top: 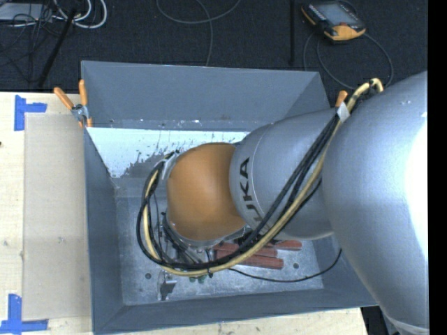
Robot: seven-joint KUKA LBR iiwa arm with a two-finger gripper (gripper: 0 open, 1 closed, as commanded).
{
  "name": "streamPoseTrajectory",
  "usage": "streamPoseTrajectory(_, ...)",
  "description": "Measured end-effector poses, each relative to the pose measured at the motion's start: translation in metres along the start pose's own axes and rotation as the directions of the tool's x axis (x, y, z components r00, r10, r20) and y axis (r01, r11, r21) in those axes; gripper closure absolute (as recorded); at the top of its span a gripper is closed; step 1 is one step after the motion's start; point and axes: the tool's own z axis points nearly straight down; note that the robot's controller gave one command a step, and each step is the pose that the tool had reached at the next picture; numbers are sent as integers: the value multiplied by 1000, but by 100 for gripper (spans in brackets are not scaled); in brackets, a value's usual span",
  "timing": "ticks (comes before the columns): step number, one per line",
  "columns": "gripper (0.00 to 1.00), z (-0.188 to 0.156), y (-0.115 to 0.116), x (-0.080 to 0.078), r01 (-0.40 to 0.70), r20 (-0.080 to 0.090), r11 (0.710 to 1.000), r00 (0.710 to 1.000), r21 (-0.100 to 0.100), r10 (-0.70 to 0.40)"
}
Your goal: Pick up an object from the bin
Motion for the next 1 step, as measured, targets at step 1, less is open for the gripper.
streamPoseTrajectory(1, 0, 6, -48, 4, 51, 0, 999, 999, -1, -51)
